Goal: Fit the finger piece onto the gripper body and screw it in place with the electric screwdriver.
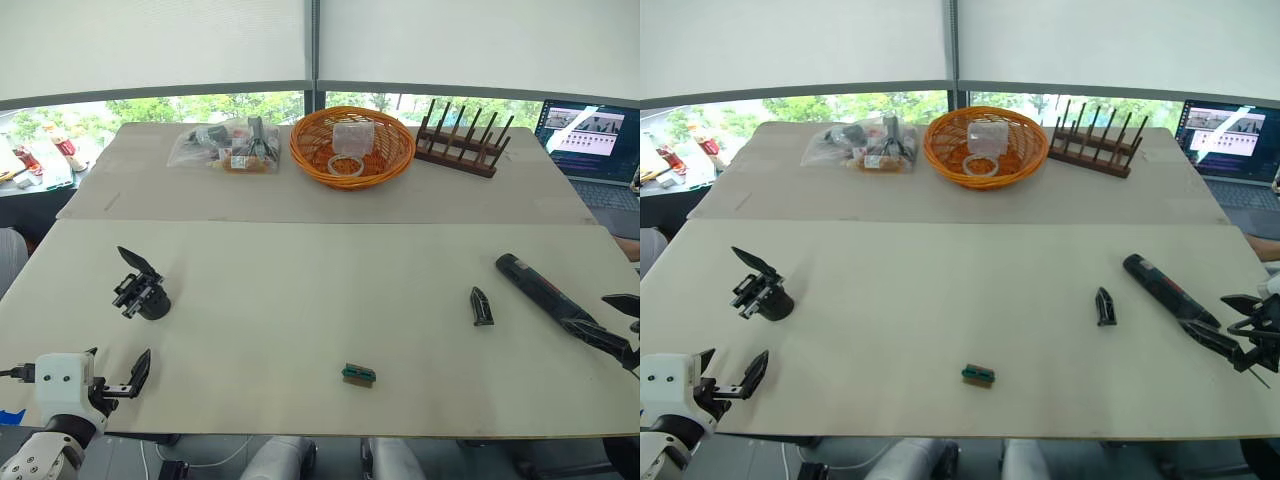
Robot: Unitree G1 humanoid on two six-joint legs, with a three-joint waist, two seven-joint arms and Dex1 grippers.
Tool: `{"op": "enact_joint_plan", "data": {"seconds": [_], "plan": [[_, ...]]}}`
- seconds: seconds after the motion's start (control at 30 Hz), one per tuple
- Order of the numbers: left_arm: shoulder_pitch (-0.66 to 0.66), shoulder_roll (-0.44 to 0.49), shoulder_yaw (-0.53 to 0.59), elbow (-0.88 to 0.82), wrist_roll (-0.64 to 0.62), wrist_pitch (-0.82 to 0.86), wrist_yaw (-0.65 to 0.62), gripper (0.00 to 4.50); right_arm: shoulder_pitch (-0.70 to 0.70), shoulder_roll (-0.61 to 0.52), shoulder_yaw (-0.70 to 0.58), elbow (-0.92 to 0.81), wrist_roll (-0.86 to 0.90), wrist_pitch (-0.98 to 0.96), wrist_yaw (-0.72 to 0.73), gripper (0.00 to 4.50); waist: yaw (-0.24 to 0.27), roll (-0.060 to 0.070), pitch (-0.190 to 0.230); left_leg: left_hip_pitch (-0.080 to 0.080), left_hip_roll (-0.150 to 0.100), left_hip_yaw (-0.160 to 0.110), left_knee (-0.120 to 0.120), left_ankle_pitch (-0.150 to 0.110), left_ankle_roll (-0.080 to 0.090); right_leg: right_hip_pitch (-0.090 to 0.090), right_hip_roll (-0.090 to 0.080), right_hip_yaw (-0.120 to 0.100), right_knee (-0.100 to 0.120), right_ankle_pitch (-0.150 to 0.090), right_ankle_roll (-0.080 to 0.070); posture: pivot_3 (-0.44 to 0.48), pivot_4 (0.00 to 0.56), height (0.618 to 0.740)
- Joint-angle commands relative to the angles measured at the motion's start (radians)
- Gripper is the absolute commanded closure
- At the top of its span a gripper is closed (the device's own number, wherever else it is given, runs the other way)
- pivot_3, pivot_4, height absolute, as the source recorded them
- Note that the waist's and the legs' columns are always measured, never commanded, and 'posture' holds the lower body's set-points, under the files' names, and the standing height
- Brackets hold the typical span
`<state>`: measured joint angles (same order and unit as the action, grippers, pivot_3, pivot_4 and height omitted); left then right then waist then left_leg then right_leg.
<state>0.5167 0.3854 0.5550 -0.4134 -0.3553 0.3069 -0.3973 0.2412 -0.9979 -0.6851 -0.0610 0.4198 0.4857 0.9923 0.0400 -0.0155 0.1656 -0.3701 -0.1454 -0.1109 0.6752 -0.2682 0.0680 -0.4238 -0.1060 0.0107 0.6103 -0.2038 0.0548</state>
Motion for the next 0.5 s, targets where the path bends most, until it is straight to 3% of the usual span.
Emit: {"op": "enact_joint_plan", "data": {"seconds": [0.03,0.13,0.3,0.5], "plan": [[-0.041,0.023,0.008,0.061,0.013,-0.038,-0.013,0.00,-0.039,-0.017,0.022,-0.151,0.060,0.058,-0.016,0.03,0.000,0.000,0.000,0.000,0.000,0.000,0.000,0.000,0.000,0.000,0.000,0.000,0.000,0.000,0.000,0.000,0.150,0.740],[-0.141,0.063,-0.018,0.194,0.029,-0.072,-0.038,0.00,-0.135,-0.028,0.141,-0.383,0.170,0.163,-0.035,0.03,-0.009,0.008,0.001,0.001,0.002,0.001,0.000,0.000,-0.001,-0.001,0.002,0.001,0.001,0.001,0.000,0.000,0.150,0.740],[-0.232,0.090,-0.040,0.320,0.046,-0.141,-0.077,0.00,-0.251,-0.019,0.235,-0.494,0.284,0.262,-0.053,0.03,-0.002,0.006,0.000,0.000,0.006,0.001,0.000,0.001,-0.004,-0.001,0.002,-0.005,0.000,0.002,-0.001,0.000,0.150,0.740],[-0.329,0.115,-0.072,0.446,0.063,-0.209,-0.100,0.00,-0.283,-0.004,0.287,-0.535,0.378,0.274,-0.008,0.03,0.018,0.005,0.000,-0.002,0.002,0.001,0.002,-0.003,0.000,-0.004,0.000,-0.006,-0.002,0.009,-0.011,0.000,0.150,0.740]]}}
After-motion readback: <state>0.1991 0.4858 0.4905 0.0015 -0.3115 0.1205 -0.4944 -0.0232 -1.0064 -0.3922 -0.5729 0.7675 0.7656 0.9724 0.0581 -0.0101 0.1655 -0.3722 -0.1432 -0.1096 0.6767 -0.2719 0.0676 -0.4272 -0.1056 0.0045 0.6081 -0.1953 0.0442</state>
